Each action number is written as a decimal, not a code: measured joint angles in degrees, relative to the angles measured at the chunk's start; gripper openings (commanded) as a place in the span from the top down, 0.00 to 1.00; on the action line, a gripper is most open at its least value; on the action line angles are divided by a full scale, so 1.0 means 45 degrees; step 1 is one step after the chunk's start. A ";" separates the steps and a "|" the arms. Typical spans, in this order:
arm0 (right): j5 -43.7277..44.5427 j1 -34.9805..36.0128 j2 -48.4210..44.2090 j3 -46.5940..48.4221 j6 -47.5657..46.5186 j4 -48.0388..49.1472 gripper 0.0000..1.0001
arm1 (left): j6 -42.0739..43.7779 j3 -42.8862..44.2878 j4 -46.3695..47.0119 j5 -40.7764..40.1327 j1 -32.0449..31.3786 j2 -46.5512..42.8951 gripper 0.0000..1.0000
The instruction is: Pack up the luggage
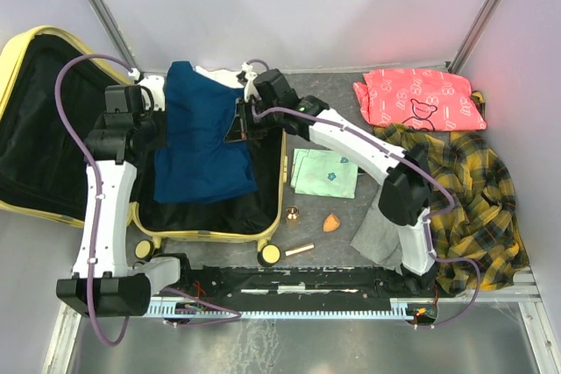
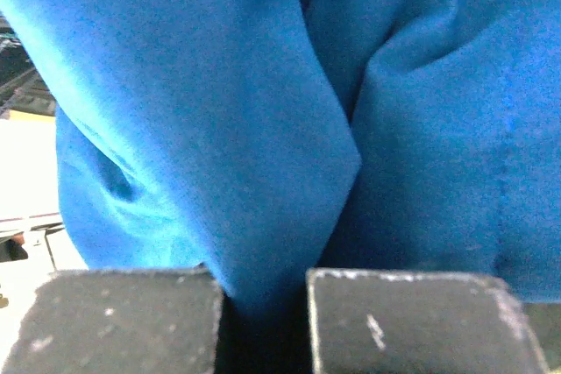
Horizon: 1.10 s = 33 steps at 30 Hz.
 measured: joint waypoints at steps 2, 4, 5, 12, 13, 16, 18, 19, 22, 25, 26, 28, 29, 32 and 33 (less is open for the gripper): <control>0.0117 0.0185 0.0539 0.0000 0.0160 0.0296 0.98 | 0.0204 -0.0155 -0.0092 -0.0340 0.0189 0.0311 0.97; 0.0175 0.0316 0.1054 0.0005 0.0364 0.0578 0.98 | 0.0355 -0.0160 -0.0170 -0.0529 0.0476 0.0884 0.97; 0.0204 0.0379 0.1350 0.0005 0.0481 0.0743 0.98 | 0.0437 -0.0160 -0.0185 -0.0583 0.0622 0.1200 0.97; 0.0461 0.0811 0.2720 0.0010 0.1098 0.1467 0.98 | 0.1564 -0.0180 -0.0685 -0.0146 0.1909 0.3196 0.97; 0.0471 0.0908 0.2861 0.0005 0.1141 0.1588 0.99 | 0.1773 -0.0272 -0.0685 -0.0063 0.2098 0.3303 0.97; 0.0486 0.1171 0.3191 0.0005 0.1229 0.1826 0.98 | 0.2346 -0.0884 -0.0622 0.0087 0.2686 0.3303 0.97; 0.0486 0.1302 0.3376 0.0005 0.1316 0.1987 0.99 | 0.2720 -0.1491 -0.0486 0.0131 0.3075 0.3308 0.97; 0.0471 0.1370 0.3473 -0.0005 0.1370 0.2069 0.99 | 0.2851 -0.1729 -0.0447 0.0136 0.3191 0.3322 0.97; 0.0393 0.1559 0.3667 -0.0316 0.1511 0.2356 0.98 | 0.3191 -0.2288 -0.0413 0.0146 0.3424 0.3487 0.97; 0.0418 0.1642 0.3740 -0.0840 0.1569 0.2579 0.98 | 0.3410 -0.2739 -0.0097 0.0136 0.3424 0.3687 0.97; 0.0427 0.1637 0.3759 -0.0947 0.1583 0.2652 0.98 | 0.3463 -0.2871 0.0053 0.0126 0.3424 0.3750 0.97; 0.0427 0.1617 0.3881 -0.1073 0.1613 0.2905 0.98 | 0.3682 -0.3128 0.0427 0.0102 0.3419 0.3905 0.97; 0.0427 0.1613 0.3954 -0.1141 0.1632 0.3055 0.96 | 0.3764 -0.3211 0.0578 0.0068 0.3424 0.3997 0.97; 0.0491 0.1608 0.4187 -0.1326 0.1656 0.3507 0.80 | 0.3978 -0.3497 0.1122 -0.0044 0.3424 0.4415 0.97; 0.0515 0.1608 0.4250 -0.1350 0.1676 0.3619 0.72 | 0.4017 -0.3575 0.1263 -0.0126 0.3424 0.4571 0.95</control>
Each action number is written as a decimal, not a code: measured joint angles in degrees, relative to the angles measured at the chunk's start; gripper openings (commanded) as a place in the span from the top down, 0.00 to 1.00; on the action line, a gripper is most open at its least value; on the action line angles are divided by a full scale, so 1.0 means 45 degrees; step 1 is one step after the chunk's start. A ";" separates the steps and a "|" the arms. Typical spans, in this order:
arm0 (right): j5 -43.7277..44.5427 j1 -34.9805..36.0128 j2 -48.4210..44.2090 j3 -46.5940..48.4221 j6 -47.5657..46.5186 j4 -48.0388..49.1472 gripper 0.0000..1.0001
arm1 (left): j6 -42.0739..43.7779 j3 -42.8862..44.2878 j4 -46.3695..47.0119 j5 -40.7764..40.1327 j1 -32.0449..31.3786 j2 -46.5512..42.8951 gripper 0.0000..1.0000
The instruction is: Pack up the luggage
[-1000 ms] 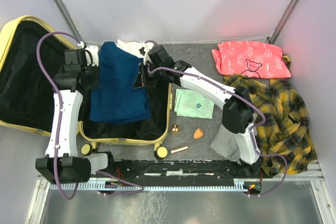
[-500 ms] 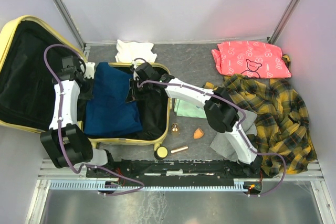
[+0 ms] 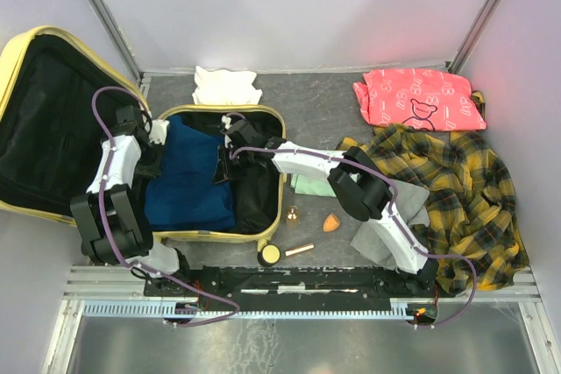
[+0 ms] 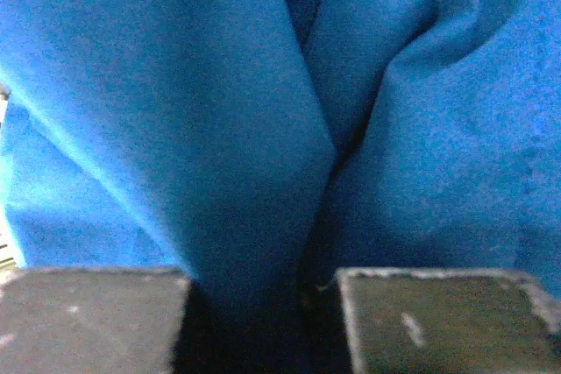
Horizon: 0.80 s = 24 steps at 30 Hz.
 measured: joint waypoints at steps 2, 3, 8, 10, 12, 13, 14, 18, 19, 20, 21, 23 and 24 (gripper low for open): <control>0.0034 0.0000 0.0121 -0.0019 0.0039 0.0199 0.66 | 0.0097 -0.0058 0.0199 -0.0175 -0.0005 0.0296 0.89; 0.0078 0.0000 0.0151 -0.0049 0.0034 0.0306 0.64 | 0.0160 -0.0068 0.0272 -0.0243 -0.0010 0.0466 0.85; 0.0233 -0.0015 0.0185 -0.0073 -0.0068 0.0393 0.43 | 0.0520 -0.0053 0.0311 -0.0277 0.0000 0.0588 0.56; 0.0253 -0.0058 0.0180 -0.0073 -0.0189 0.0389 0.28 | 0.0636 -0.0005 0.0102 -0.0010 -0.0010 0.0481 0.44; 0.0257 -0.0083 0.0170 -0.0073 -0.0384 0.0379 0.18 | 0.0850 0.0189 -0.0296 0.0301 -0.0015 0.0219 0.33; 0.0253 -0.0097 0.0136 -0.0073 -0.0481 0.0359 0.15 | 0.0952 0.0393 -0.0588 0.0500 -0.0015 0.0063 0.26; 0.0253 -0.0121 0.0068 -0.0073 -0.0651 0.0321 0.10 | 0.1035 0.0597 -0.0826 0.0670 -0.0015 -0.0087 0.22; 0.0199 -0.0282 -0.0583 -0.0073 -0.1418 0.0005 0.01 | 0.1545 0.1943 -0.1729 0.1156 0.0024 -0.0855 0.12; 0.0146 -0.0350 -0.0884 -0.0097 -0.1719 -0.0058 0.01 | 0.1651 0.2433 -0.1987 0.1239 0.0063 -0.0957 0.11; 0.0092 -0.0423 -0.1253 -0.0175 -0.2035 -0.0102 0.01 | 0.1690 0.2953 -0.2210 0.1355 0.0083 -0.1005 0.11; 0.0029 -0.0495 -0.1583 -0.0262 -0.2307 -0.0136 0.01 | 0.1724 0.3517 -0.2448 0.1554 0.0107 -0.1015 0.11; -0.0155 -0.0661 -0.2297 -0.0529 -0.2890 -0.0121 0.01 | 0.1749 0.4405 -0.2764 0.1928 0.0112 -0.0981 0.12; -0.0296 -0.0772 -0.2715 -0.0792 -0.3293 -0.0029 0.02 | 0.1749 0.4906 -0.2992 0.2225 0.0107 -0.0899 0.13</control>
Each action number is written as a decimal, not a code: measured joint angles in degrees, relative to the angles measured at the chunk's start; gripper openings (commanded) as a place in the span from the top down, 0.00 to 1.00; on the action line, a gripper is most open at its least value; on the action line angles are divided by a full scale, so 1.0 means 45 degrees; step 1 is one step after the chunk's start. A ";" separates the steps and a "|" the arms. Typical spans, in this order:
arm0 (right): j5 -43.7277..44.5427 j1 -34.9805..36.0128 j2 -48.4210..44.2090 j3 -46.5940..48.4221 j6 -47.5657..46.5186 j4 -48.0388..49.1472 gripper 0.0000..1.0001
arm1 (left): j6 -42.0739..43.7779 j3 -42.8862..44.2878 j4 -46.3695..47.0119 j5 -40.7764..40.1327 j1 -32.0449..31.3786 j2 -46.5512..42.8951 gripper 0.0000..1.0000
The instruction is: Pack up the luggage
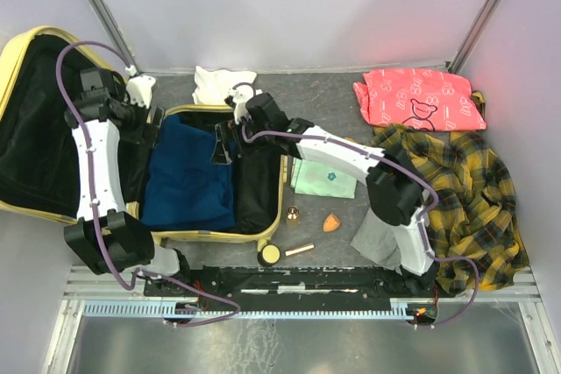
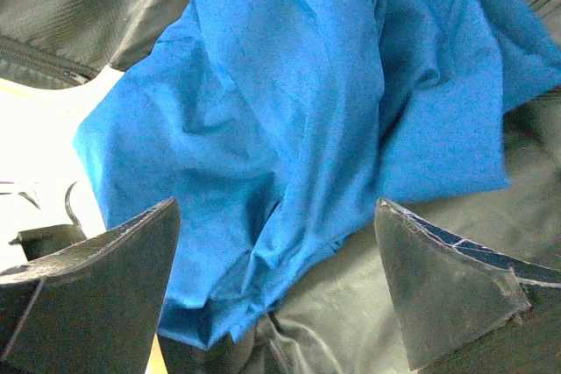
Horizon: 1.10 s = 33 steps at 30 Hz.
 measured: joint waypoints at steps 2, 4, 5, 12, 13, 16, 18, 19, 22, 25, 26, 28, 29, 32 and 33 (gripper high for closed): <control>-0.0175 -0.0180 -0.0704 -0.0520 -0.0797 0.0151 0.03 | -0.0015 0.0986 -0.0316 0.0593 0.0000 0.0379 0.17; -0.0301 -0.0330 -0.1258 -0.1025 -0.1715 0.0325 0.05 | -0.0102 0.1797 -0.0432 0.1166 0.0000 0.1010 0.19; -0.0345 -0.0384 -0.1423 -0.1180 -0.2079 0.0359 0.06 | -0.0151 0.2055 -0.0427 0.1443 0.0000 0.1370 0.20; -0.0675 0.0097 -0.1593 -0.1520 -0.4260 0.0389 0.26 | -0.0631 0.2137 -0.0121 0.2705 -0.0034 0.3531 0.41; -0.0758 0.0306 -0.1593 -0.1549 -0.4473 0.0379 0.29 | -0.0763 0.1987 0.0097 0.2866 -0.0097 0.3808 0.45; -0.0831 0.0971 -0.1559 -0.1564 -0.5061 0.0393 0.32 | -0.1073 0.1681 0.0544 0.2924 -0.0204 0.4036 0.56; -0.0826 0.1394 -0.1404 -0.1559 -0.5503 0.0437 0.27 | -0.1428 0.1399 0.1030 0.2856 -0.0296 0.4226 0.61; -0.0792 0.1603 -0.1243 -0.1554 -0.5770 0.0471 0.23 | -0.1583 0.1292 0.1234 0.2773 -0.0335 0.4318 0.62; -0.0534 0.2166 -0.0389 -0.1530 -0.6669 0.0447 0.15 | -0.2108 0.0908 0.2113 0.2181 -0.0432 0.4852 0.63; -0.0209 0.2409 0.0588 -0.1530 -0.7363 0.0330 0.13 | -0.2531 0.0724 0.2759 0.1661 -0.0466 0.5542 0.61; -0.0083 0.2419 0.0850 -0.1530 -0.7533 0.0340 0.12 | -0.2657 0.0719 0.2895 0.1545 -0.0481 0.5785 0.59; 0.0024 0.2399 0.1137 -0.1481 -0.7805 0.0379 0.12 | -0.2841 0.0719 0.3084 0.1365 -0.0529 0.6169 0.54; 0.0049 0.2395 0.1185 -0.1447 -0.7902 0.0374 0.12 | -0.2939 0.0719 0.3172 0.1282 -0.0554 0.6324 0.52; 0.0223 0.2424 0.1214 -0.1234 -0.8150 0.0228 0.09 | -0.3084 0.0733 0.3288 0.1214 -0.0573 0.6518 0.37; 0.0277 0.2433 0.1214 -0.1180 -0.8218 0.0165 0.09 | -0.3157 0.0748 0.3279 0.1239 -0.0573 0.6523 0.32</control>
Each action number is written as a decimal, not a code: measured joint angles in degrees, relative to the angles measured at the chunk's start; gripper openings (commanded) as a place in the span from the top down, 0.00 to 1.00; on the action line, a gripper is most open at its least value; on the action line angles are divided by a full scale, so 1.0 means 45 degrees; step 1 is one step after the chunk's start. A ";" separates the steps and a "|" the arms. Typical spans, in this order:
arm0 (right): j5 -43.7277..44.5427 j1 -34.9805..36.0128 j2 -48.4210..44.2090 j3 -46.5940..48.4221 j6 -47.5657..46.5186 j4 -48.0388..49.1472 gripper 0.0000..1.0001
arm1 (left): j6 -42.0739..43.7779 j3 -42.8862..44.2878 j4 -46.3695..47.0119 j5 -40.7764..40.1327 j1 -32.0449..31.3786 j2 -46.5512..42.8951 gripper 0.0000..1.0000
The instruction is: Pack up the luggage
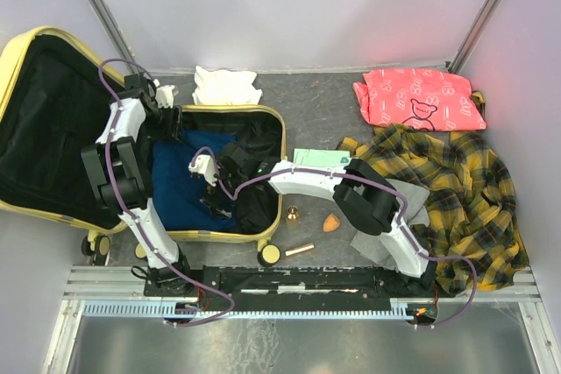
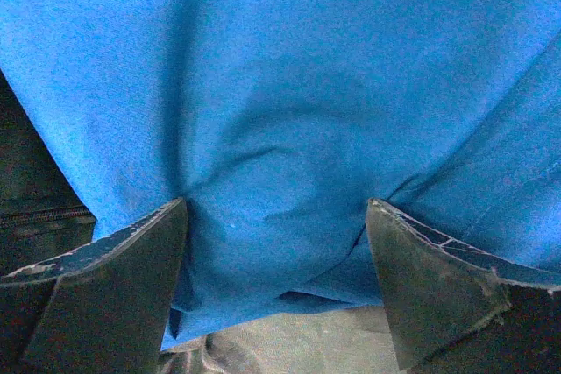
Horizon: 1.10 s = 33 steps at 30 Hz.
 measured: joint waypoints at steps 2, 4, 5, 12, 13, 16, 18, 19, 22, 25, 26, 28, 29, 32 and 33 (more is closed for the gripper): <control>0.0034 0.0010 0.0000 0.0063 -0.0029 -0.0102 0.07 | -0.0005 0.0083 -0.0092 0.0044 -0.0044 0.0000 0.22; 0.0034 0.0010 -0.0015 0.0141 -0.0010 -0.0223 0.07 | 0.0000 0.0151 -0.0253 0.0175 -0.0107 -0.0058 0.15; 0.0015 0.0010 -0.0039 0.0189 0.0000 -0.0306 0.06 | 0.0005 0.0151 -0.0330 0.0248 -0.0136 -0.0146 0.12; -0.0010 -0.0039 -0.0724 0.1258 0.0117 -0.1530 0.04 | 0.0063 0.0340 -0.0782 -0.0029 -0.0005 -0.1666 0.02; -0.0015 -0.0063 -0.0928 0.1409 0.0165 -0.1617 0.04 | 0.0102 0.0471 -0.0894 -0.0044 0.0063 -0.1904 0.02; -0.0102 -0.0228 -0.1715 0.1821 0.0442 -0.1797 0.04 | 0.0170 0.1117 -0.1336 -0.0015 0.0185 -0.2526 0.01; -0.0238 -0.0442 -0.2322 0.1991 0.0636 -0.1855 0.04 | 0.0199 0.1870 -0.1710 0.0049 0.0214 -0.2744 0.01; -0.0330 -0.0583 -0.2642 0.2030 0.0738 -0.1885 0.04 | 0.0204 0.2283 -0.1836 0.0097 0.0214 -0.2803 0.01; -0.0510 -0.1132 -0.3609 0.2035 0.1044 -0.2084 0.04 | 0.0219 0.3444 -0.2186 0.0398 0.0209 -0.2841 0.02; -0.0680 -0.1865 -0.4449 0.1943 0.1365 -0.2336 0.04 | 0.0214 0.4410 -0.2458 0.0670 0.0126 -0.2744 0.05; -0.0699 -0.2137 -0.4741 0.1797 0.1472 -0.2395 0.04 | 0.0204 0.4789 -0.2487 0.0733 0.0073 -0.2647 0.06; -0.0729 -0.2764 -0.5367 0.1311 0.1647 -0.2477 0.04 | 0.0160 0.5547 -0.2487 0.0831 -0.0092 -0.2288 0.07; -0.0724 -0.3099 -0.5693 0.0971 0.1710 -0.2506 0.04 | 0.0117 0.5872 -0.2448 0.0889 -0.0194 -0.2074 0.07; -0.0656 -0.4041 -0.6518 -0.0010 0.1982 -0.2754 0.04 | -0.0170 0.6790 -0.2283 0.0976 -0.0675 -0.1161 0.09; -0.0641 -0.4391 -0.6761 -0.0345 0.2137 -0.2851 0.05 | -0.0321 0.6975 -0.2215 0.0962 -0.0835 -0.0865 0.09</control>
